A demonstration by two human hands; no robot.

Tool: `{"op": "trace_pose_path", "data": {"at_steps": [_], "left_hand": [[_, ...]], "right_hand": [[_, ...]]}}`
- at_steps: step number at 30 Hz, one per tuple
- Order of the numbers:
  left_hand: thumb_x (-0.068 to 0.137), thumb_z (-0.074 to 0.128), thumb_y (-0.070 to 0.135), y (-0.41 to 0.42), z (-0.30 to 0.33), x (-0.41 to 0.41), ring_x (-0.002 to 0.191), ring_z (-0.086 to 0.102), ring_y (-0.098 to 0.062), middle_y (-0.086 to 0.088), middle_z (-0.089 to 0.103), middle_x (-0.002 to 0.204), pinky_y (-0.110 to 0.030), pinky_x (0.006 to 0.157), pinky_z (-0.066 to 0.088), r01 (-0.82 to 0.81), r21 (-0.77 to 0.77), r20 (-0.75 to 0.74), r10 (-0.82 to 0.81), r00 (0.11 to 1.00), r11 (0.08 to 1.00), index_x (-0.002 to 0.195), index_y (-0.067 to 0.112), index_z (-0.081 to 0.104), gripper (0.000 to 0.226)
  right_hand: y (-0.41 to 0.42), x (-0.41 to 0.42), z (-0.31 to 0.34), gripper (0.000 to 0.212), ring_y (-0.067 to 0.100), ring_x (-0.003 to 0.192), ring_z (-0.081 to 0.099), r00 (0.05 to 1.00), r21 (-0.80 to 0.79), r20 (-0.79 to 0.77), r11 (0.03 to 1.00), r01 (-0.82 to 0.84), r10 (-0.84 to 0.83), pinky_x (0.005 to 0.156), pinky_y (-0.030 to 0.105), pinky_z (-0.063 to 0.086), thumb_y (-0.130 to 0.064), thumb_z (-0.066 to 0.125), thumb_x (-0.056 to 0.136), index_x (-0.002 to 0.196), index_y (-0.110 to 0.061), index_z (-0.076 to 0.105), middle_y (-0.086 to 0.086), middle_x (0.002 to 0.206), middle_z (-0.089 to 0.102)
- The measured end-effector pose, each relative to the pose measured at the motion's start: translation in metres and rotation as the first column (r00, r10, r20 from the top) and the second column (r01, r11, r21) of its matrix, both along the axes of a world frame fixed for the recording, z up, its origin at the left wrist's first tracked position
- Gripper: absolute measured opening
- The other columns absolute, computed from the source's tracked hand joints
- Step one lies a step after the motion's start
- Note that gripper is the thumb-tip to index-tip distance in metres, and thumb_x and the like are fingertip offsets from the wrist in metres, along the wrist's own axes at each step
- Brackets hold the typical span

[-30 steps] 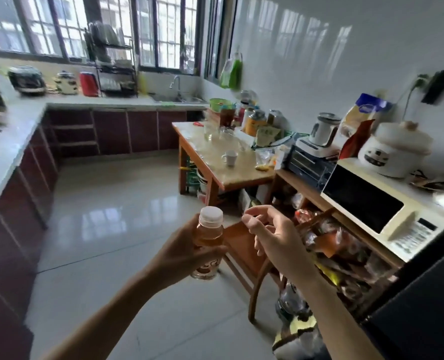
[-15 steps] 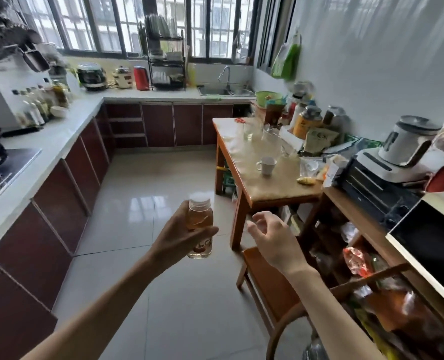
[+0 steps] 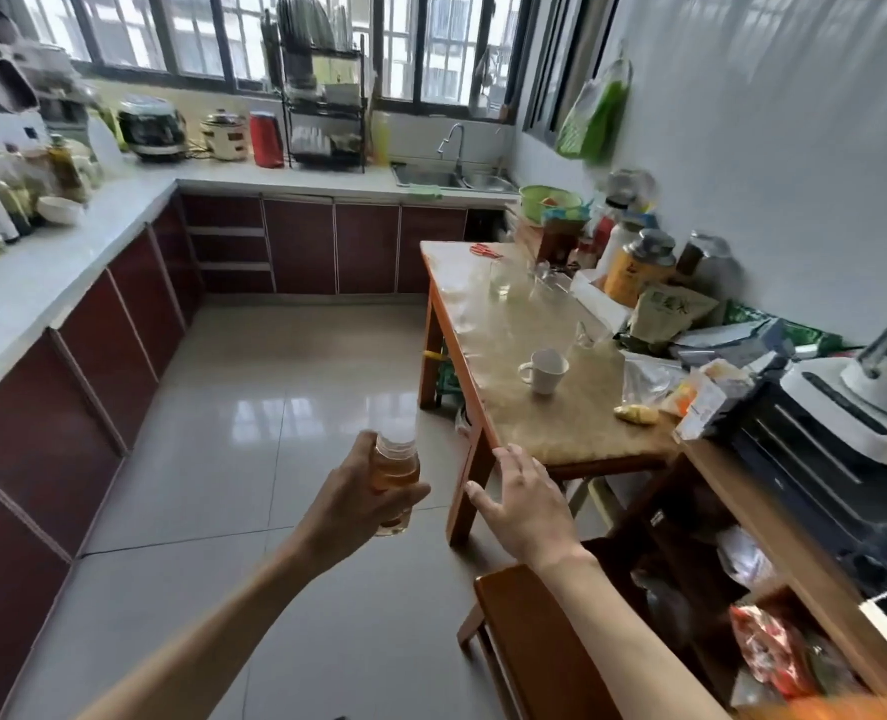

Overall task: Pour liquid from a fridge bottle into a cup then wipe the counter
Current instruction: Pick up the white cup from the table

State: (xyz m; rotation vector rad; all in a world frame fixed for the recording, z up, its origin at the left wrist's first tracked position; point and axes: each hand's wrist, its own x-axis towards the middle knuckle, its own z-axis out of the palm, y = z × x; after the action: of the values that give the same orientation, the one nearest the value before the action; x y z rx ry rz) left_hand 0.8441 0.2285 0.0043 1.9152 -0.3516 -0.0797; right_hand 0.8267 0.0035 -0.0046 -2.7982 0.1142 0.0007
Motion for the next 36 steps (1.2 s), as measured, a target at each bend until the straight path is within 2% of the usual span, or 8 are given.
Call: {"op": "trace_pose_path", "data": {"at_steps": [4, 10, 13, 18, 26, 31, 34, 36], "left_hand": [[0.079, 0.081, 0.032, -0.020, -0.016, 0.086, 0.094, 0.064, -0.009, 0.015, 0.056, 0.105, -0.013, 0.070, 0.054, 0.031, 0.067, 0.017, -0.032, 0.999, 0.997, 0.120, 0.028, 0.039, 0.059], [0.079, 0.080, 0.038, -0.057, -0.049, 0.197, 0.097, 0.065, -0.016, 0.005, 0.061, 0.109, -0.025, 0.079, 0.057, 0.068, 0.145, 0.020, -0.072, 0.997, 0.987, 0.117, 0.028, 0.040, 0.056], [0.079, 0.079, 0.044, -0.081, -0.071, 0.245, 0.088, 0.067, -0.017, 0.004, 0.065, 0.107, -0.032, 0.073, 0.060, 0.054, 0.201, 0.031, -0.061, 0.998, 0.978, 0.114, 0.032, 0.040, 0.054], [0.082, 0.078, 0.044, -0.130, -0.107, 0.316, 0.086, 0.063, -0.013, 0.009, 0.062, 0.104, -0.027, 0.064, 0.052, 0.009, 0.291, 0.033, -0.019, 0.999, 0.957, 0.117, 0.030, 0.042, 0.053], [0.083, 0.076, 0.045, -0.198, -0.157, 0.394, 0.088, 0.064, 0.001, 0.021, 0.062, 0.100, -0.025, 0.061, 0.047, 0.037, 0.345, -0.174, 0.025, 0.984, 0.938, 0.108, 0.048, 0.035, 0.048], [0.085, 0.076, 0.043, -0.221, -0.170, 0.415, 0.091, 0.060, 0.003, 0.022, 0.058, 0.102, -0.027, 0.068, 0.050, 0.046, 0.352, -0.227, 0.037, 0.973, 0.935, 0.111, 0.038, 0.042, 0.043], [0.086, 0.074, 0.045, -0.226, -0.175, 0.426, 0.092, 0.063, -0.004, 0.017, 0.059, 0.105, -0.036, 0.073, 0.057, 0.044, 0.355, -0.236, 0.044, 0.971, 0.934, 0.113, 0.036, 0.043, 0.042], [0.086, 0.073, 0.045, -0.227, -0.176, 0.431, 0.093, 0.062, -0.006, 0.016, 0.058, 0.107, -0.038, 0.075, 0.057, 0.044, 0.374, -0.240, 0.050, 0.969, 0.926, 0.112, 0.038, 0.042, 0.041]], "right_hand": [[-0.011, 0.079, -0.019, 0.072, 0.023, 0.148, 0.031, 0.990, 0.043, -0.039, 0.990, 0.134, -0.133, 0.118, 0.041, 0.033, -0.060, 0.043, 0.098, 0.154, -0.016, 0.034, 0.005, 0.163, 0.032], [-0.039, 0.173, -0.049, 0.065, 0.029, 0.141, 0.042, 0.949, 0.082, -0.090, 0.947, 0.310, -0.303, 0.112, 0.042, 0.042, -0.055, 0.045, 0.099, 0.150, -0.015, 0.039, 0.007, 0.159, 0.034], [-0.061, 0.222, -0.069, 0.065, 0.029, 0.136, 0.046, 0.920, 0.112, -0.111, 0.915, 0.388, -0.377, 0.109, 0.043, 0.044, -0.053, 0.047, 0.098, 0.149, -0.013, 0.040, 0.008, 0.153, 0.040], [-0.105, 0.305, -0.116, 0.063, 0.027, 0.129, 0.051, 0.871, 0.190, -0.158, 0.851, 0.489, -0.465, 0.101, 0.040, 0.047, -0.049, 0.050, 0.096, 0.146, -0.010, 0.042, 0.007, 0.147, 0.044], [-0.136, 0.408, -0.177, 0.069, 0.032, 0.132, 0.051, 0.746, 0.312, -0.306, 0.678, 0.665, -0.591, 0.092, 0.044, 0.050, -0.040, 0.050, 0.101, 0.155, -0.006, 0.023, 0.011, 0.157, 0.036], [-0.134, 0.447, -0.188, 0.061, 0.035, 0.125, 0.055, 0.634, 0.497, -0.351, 0.437, 0.750, -0.688, 0.088, 0.044, 0.046, -0.042, 0.050, 0.100, 0.148, -0.008, 0.034, 0.013, 0.147, 0.047], [-0.131, 0.467, -0.197, 0.057, 0.037, 0.102, 0.069, 0.543, 0.640, -0.475, 0.152, 0.753, -0.692, 0.085, 0.042, 0.053, -0.044, 0.050, 0.099, 0.141, -0.009, 0.037, 0.004, 0.112, 0.066], [-0.130, 0.477, -0.201, 0.038, 0.035, 0.082, 0.073, 0.501, 0.679, -0.531, 0.011, 0.734, -0.683, 0.081, 0.049, 0.058, -0.046, 0.047, 0.100, 0.122, -0.015, 0.040, -0.009, 0.092, 0.059]]}}
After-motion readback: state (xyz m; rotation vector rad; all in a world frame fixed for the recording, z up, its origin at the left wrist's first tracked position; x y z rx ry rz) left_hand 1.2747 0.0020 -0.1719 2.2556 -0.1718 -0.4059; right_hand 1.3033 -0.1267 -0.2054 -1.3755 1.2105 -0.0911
